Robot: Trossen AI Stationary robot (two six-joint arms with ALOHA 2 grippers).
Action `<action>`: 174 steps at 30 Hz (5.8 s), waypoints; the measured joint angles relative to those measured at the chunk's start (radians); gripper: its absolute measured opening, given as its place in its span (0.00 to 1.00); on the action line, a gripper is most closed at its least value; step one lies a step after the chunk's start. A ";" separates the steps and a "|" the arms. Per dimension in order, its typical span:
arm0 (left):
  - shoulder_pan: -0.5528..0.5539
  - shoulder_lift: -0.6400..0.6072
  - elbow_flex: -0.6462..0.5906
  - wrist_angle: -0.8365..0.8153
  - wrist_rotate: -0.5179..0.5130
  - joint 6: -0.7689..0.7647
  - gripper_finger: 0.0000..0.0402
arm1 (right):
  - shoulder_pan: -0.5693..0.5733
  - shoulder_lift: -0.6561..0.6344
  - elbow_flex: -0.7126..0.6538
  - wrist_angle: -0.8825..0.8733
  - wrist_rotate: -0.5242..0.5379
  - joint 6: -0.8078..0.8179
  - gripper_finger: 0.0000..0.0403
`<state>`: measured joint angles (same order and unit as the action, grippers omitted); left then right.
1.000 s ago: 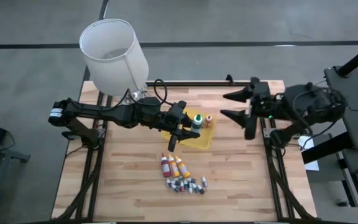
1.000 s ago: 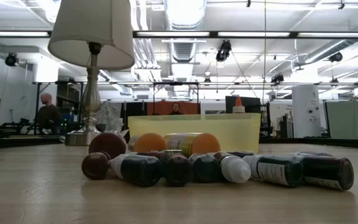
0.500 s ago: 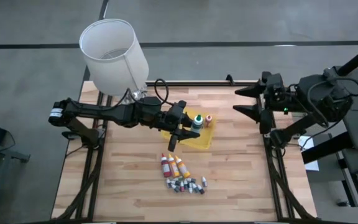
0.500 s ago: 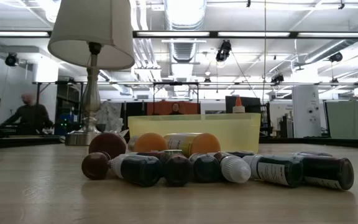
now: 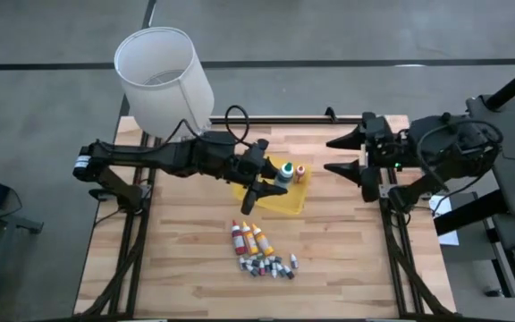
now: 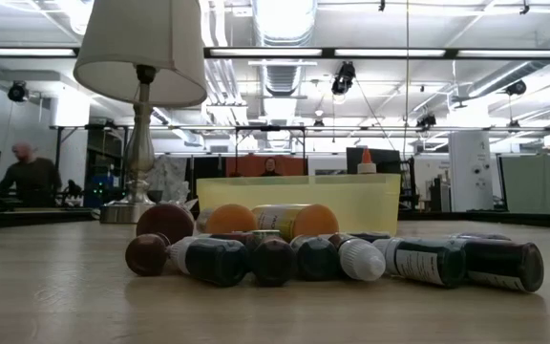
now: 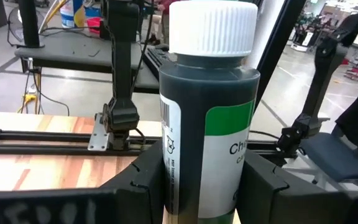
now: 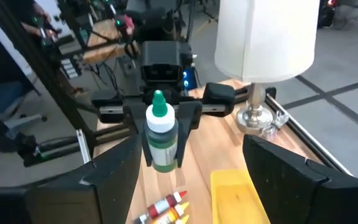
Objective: Pick & Place food coloring
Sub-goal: Put the large green food coloring bottle into the yellow bin
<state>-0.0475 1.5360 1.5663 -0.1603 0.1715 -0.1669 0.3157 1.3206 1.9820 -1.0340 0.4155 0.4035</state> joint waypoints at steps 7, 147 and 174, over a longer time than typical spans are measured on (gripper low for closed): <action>0.000 0.057 0.009 0.003 0.000 0.014 0.30 | 0.000 0.024 0.002 -0.037 -0.008 0.002 0.67; 0.000 0.121 0.000 -0.039 0.012 0.054 0.49 | -0.073 0.224 -0.010 -0.167 -0.241 -0.013 0.27; 0.008 -0.059 -0.015 -0.410 0.011 0.062 0.60 | -0.114 0.222 -0.047 -0.210 -0.234 -0.012 0.27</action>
<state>-0.0395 1.4765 1.5513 -0.5705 0.1822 -0.1047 0.2015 1.5429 1.9345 -1.2438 0.1818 0.3920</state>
